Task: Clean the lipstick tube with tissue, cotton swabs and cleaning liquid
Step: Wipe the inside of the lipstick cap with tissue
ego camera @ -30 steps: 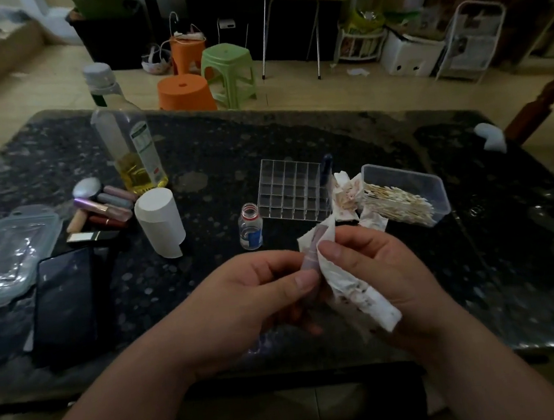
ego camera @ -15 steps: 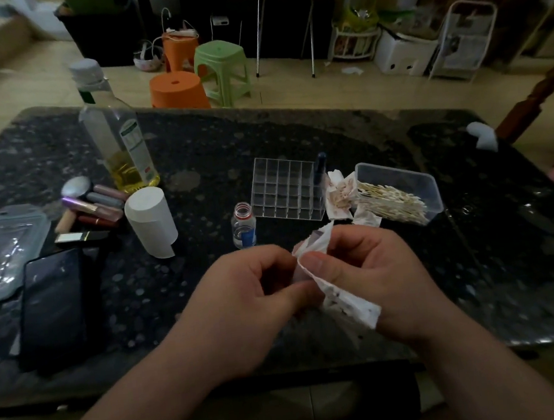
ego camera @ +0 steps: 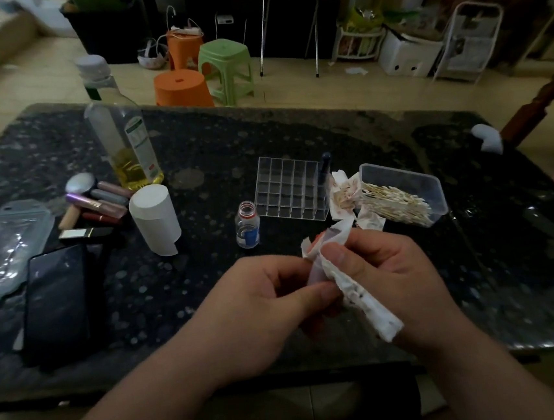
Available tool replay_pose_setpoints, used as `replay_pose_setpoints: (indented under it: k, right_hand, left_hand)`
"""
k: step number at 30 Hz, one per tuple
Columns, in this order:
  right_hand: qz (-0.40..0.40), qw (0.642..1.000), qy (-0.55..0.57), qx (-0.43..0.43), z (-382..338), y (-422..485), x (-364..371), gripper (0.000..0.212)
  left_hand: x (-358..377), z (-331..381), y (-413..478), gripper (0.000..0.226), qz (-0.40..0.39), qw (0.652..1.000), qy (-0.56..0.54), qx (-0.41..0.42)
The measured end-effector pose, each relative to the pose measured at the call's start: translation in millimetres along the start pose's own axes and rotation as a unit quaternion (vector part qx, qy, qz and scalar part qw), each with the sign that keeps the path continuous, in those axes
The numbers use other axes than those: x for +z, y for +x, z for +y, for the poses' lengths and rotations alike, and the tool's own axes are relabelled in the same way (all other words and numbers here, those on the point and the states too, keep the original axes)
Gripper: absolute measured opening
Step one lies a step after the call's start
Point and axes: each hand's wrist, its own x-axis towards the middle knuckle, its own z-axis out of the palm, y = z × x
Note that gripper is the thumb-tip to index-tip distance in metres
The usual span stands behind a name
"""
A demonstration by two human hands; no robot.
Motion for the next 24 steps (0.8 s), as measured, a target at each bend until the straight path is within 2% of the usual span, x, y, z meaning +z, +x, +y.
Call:
replay_pose_setpoints:
  k: [3,5,6,8,10,12,14,17,20,22,24]
  right_hand:
    - [0.016,0.999,-0.019,-0.025,-2,-1,6,0.017]
    - [0.024,1.000,-0.005,-0.017,-3,-1,8,0.016]
    - [0.028,1.000,-0.002,-0.010,-3,-1,7,0.016]
    - [0.028,1.000,0.011,0.006,-4,0,4,0.016]
    - [0.017,0.999,0.031,0.024,-4,1,0,0.018]
    - [0.016,0.998,0.041,0.034,-4,0,-2,0.023]
    - [0.023,0.999,0.031,0.033,-5,-1,-1,0.019]
    - [0.043,0.999,0.013,0.017,-6,-1,4,0.022]
    - [0.054,0.998,0.024,0.008,-7,0,11,0.017]
    - [0.056,0.998,0.032,0.015,-7,0,10,0.020]
    - [0.045,0.997,0.059,0.037,-7,1,7,0.021]
  left_hand:
    - [11,0,-2,0.028,0.145,0.986,0.075,0.033]
    - [12,-1,0,0.031,0.157,0.984,0.077,0.034]
    - [9,-2,2,0.032,0.128,0.990,0.062,0.021]
    - [2,-2,6,0.026,0.020,0.999,-0.026,-0.017]
    - [-3,-2,6,0.029,-0.069,0.989,-0.126,-0.043]
    - [-3,-1,4,0.030,-0.077,0.990,-0.114,-0.038]
    - [0,1,4,0.031,-0.027,0.998,-0.051,-0.008]
    - [12,0,3,0.039,0.096,0.995,-0.010,0.022]
    - [21,-2,4,0.030,0.188,0.980,0.033,0.061]
    - [16,-2,7,0.038,0.139,0.990,0.008,0.028]
    - [7,-3,10,0.045,0.005,0.994,-0.104,-0.032]
